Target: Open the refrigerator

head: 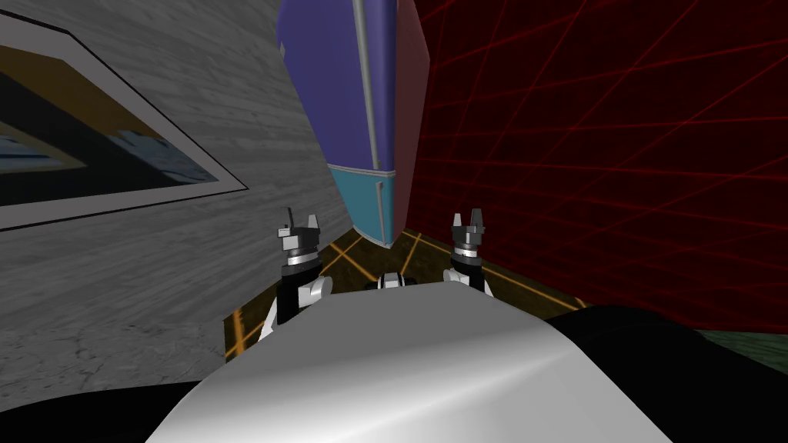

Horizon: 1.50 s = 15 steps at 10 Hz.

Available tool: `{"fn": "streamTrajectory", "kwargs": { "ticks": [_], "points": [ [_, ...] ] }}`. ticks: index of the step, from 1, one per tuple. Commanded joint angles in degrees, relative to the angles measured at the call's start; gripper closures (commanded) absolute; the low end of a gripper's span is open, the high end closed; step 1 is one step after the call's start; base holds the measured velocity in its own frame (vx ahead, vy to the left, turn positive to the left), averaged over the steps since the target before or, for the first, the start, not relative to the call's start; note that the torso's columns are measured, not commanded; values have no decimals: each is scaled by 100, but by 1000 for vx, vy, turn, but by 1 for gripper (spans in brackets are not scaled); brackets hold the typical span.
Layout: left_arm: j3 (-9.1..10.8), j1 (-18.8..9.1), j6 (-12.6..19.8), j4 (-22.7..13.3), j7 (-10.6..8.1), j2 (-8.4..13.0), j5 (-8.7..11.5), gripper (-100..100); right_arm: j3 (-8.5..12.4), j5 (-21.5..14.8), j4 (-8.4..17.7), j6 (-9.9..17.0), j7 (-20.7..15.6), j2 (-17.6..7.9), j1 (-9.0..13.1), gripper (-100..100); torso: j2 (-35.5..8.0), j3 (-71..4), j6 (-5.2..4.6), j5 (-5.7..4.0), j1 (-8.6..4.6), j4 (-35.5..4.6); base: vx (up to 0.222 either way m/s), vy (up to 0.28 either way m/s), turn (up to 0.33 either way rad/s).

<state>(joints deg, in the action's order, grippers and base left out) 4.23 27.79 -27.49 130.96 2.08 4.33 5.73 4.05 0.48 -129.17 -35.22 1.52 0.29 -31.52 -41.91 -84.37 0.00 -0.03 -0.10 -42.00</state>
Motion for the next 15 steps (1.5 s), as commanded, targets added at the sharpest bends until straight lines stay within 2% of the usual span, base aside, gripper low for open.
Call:
{"fn": "streamTrajectory", "kwargs": {
  "ticks": [1,6,11,12,14,15],
  "points": [
    [110,19,343,128,-185,225,171,-100,0,0,0,0,0,0,-1,0,0,-33,0,-1,-5,-13,155,-109,102],
    [328,59,1022,358,-547,372,513,-100,0,0,0,0,0,0,-1,0,-43,-17,0,4,13,-30,132,-98,101],
    [614,122,1853,566,-1016,498,959,-100,0,0,0,0,0,1,-1,0,-44,-16,0,3,8,-30,173,-141,132],
    [614,122,1891,566,-1016,498,959,-100,0,0,0,0,0,0,-1,0,-31,-23,-1,3,11,-27,145,-74,38],
    [743,153,2247,622,-1226,548,1160,-100,0,0,0,0,0,0,0,0,-53,-11,1,9,26,-33,129,-95,131],
    [743,153,2277,622,-1226,548,1160,-100,0,0,0,0,0,0,-1,0,-41,-17,1,1,3,-30,103,-99,50]
  ]
}}
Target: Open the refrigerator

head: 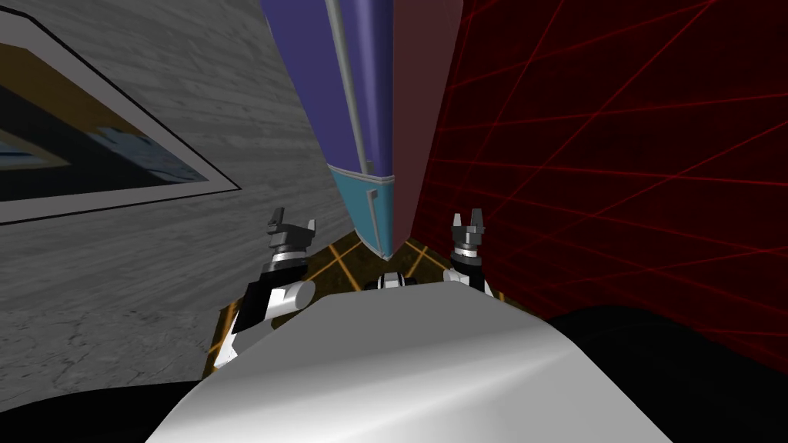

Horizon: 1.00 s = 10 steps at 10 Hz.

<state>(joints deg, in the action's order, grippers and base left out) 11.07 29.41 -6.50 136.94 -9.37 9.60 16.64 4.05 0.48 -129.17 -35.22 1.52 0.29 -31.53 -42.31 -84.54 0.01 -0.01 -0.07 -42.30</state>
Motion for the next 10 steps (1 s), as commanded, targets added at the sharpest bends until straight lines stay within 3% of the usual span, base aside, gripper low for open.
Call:
{"fn": "streamTrajectory", "kwargs": {
  "ticks": [1,3,9,10],
  "points": [
    [124,7,378,43,-188,44,172,-100,0,0,0,0,0,0,1,0,-6,2,-4,-1,4,0,112,-82,62],
    [192,23,580,56,-298,67,277,-100,0,0,0,0,0,0,0,0,10,-7,0,-2,-7,3,134,-127,119],
    [533,102,1540,54,-857,166,811,-100,0,0,0,0,0,0,1,0,-9,5,-1,6,23,-2,136,-140,115],
    [533,102,1615,54,-857,166,811,-100,0,0,0,0,0,0,0,0,0,0,0,-1,-5,0,99,-142,83]
  ]
}}
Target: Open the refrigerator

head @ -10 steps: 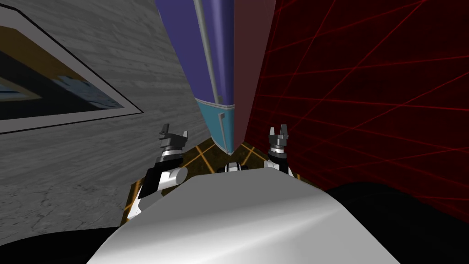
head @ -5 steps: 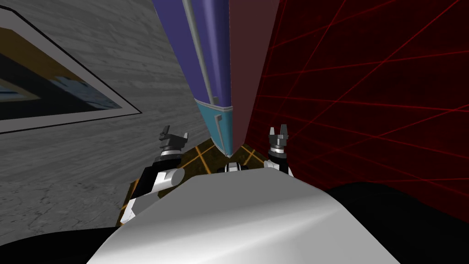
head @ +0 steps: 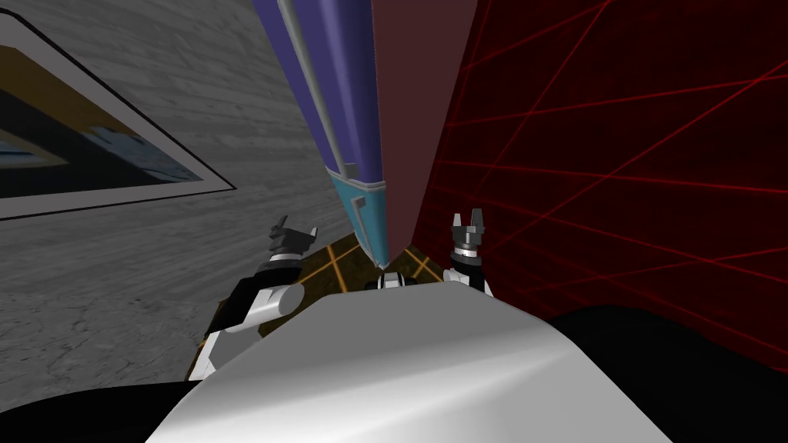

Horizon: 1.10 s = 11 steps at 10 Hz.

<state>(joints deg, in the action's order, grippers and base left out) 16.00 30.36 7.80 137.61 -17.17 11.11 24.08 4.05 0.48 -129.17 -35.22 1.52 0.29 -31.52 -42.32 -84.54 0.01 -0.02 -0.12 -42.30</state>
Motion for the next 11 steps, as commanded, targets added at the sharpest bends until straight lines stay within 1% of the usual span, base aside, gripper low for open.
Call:
{"fn": "streamTrajectory", "kwargs": {
  "ticks": [1,3,4,6,7,8,10,11],
  "points": [
    [108,23,390,-16,-188,33,172,-100,0,0,0,0,0,0,1,0,-4,1,-2,0,11,0,116,-104,122],
    [241,54,731,-13,-405,69,379,-100,0,0,0,0,0,-1,0,0,20,-13,-1,2,11,6,180,-169,147],
    [241,54,791,-13,-405,69,379,-100,0,0,0,0,0,0,-1,0,24,-16,-1,-3,-8,8,116,-146,57],
    [367,86,1155,15,-612,114,577,-100,0,0,0,0,0,-1,1,0,-18,11,0,6,27,-5,86,-131,117],
    [427,101,1309,41,-709,142,670,-100,0,0,0,0,0,0,1,0,-13,8,1,3,13,-4,147,-180,160],
    [427,101,1349,41,-709,142,670,-100,0,0,0,0,0,0,0,0,14,-8,-1,-2,0,3,108,-122,39],
    [538,132,1679,124,-890,208,844,-100,1,0,0,0,0,-1,1,0,-4,1,0,6,25,0,69,-121,103],
    [589,147,1828,183,-972,245,923,-100,0,0,0,0,0,-1,1,0,-7,4,0,3,12,-2,123,-147,122]
  ]
}}
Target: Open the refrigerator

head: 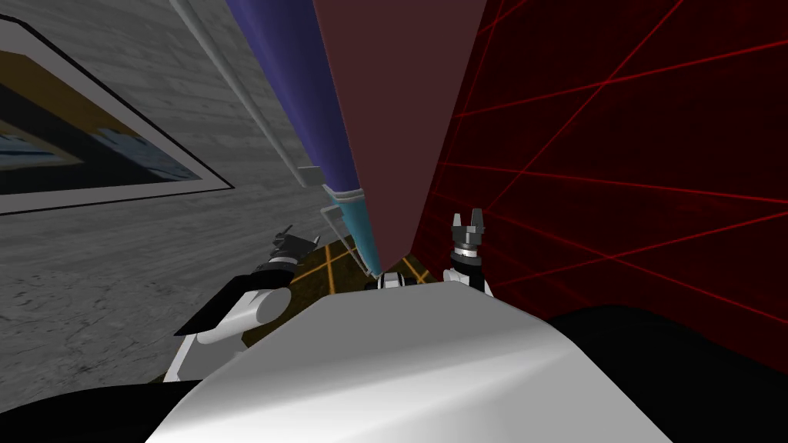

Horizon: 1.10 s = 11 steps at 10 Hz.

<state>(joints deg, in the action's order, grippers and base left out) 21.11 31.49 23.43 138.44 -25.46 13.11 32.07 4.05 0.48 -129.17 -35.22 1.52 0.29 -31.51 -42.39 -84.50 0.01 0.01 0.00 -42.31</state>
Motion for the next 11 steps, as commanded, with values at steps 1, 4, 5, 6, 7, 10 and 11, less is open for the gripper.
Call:
{"fn": "streamTrajectory", "kwargs": {
  "ticks": [1,4,5,6,7,10,11],
  "points": [
    [125,47,403,172,-219,84,198,-100,0,0,0,0,0,0,-1,0,20,-11,-2,-3,-7,5,139,-141,108],
    [240,79,743,478,-405,201,377,-100,0,0,0,0,0,0,0,0,3,-2,-2,0,2,1,89,-139,93],
    [268,86,828,613,-452,236,422,-100,1,0,0,0,0,-1,0,0,-3,2,-21,-2,-15,0,67,-92,145],
    [291,92,897,762,-489,267,458,-100,1,0,0,0,0,-1,0,0,-10,4,-37,-18,-54,-7,26,-57,101],
    [308,97,948,900,-517,293,485,-100,1,0,0,0,0,-2,0,0,-29,12,-44,-38,-87,-23,16,-41,49],
    [320,99,982,1054,-535,311,502,-100,1,0,0,0,0,-2,1,0,-53,22,-58,-75,-163,-46,7,-9,25],
    [320,99,982,1054,-535,311,502,-100,1,0,0,0,0,-1,1,0,-51,20,-59,-80,-167,-49,0,0,0]
  ]
}}
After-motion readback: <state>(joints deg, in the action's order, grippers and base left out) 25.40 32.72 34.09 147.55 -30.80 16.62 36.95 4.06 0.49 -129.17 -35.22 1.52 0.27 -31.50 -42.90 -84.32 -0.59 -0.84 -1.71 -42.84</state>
